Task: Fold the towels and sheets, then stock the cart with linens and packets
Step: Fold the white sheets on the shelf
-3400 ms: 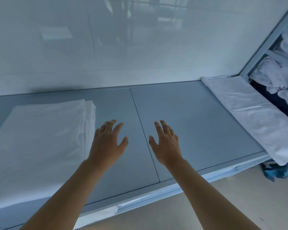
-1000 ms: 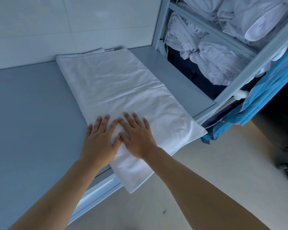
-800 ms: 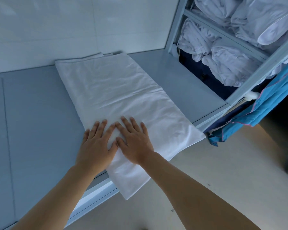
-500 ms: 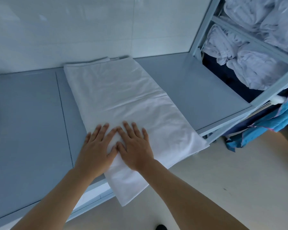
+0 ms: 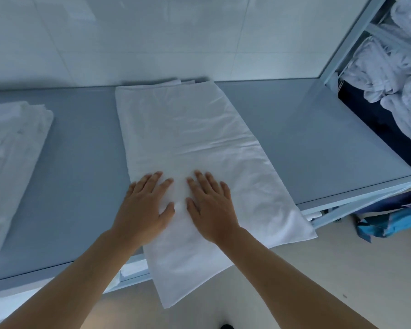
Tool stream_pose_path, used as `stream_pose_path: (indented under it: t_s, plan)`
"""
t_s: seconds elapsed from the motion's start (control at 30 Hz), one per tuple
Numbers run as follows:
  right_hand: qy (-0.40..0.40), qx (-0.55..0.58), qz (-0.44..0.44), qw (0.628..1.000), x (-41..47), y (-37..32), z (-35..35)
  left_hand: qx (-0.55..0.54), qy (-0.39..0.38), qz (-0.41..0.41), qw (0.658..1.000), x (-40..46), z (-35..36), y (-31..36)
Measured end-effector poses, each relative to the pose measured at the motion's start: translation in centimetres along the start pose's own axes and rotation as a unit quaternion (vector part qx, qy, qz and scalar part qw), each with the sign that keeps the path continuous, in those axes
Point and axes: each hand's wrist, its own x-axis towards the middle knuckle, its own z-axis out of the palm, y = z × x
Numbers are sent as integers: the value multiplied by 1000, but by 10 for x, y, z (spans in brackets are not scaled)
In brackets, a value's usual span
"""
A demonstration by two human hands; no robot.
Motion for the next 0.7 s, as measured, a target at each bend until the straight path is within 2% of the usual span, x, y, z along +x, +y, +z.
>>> stream_pose_path:
  t_s: [0.17, 0.4, 0.53, 0.7]
  plan:
    - [-6, -1, 2, 1000, 52, 82, -21, 1, 33, -50, 998, 49, 7, 8]
    - [-41, -14, -50, 998, 131, 164, -34, 5, 48, -137, 989, 119, 21, 6]
    - [-69, -31, -76, 994, 165, 179, -46, 9, 53, -159, 986, 126, 20, 3]
    - [-67, -2, -70, 995, 155, 178, -41, 18, 59, -157, 986, 117, 24, 1]
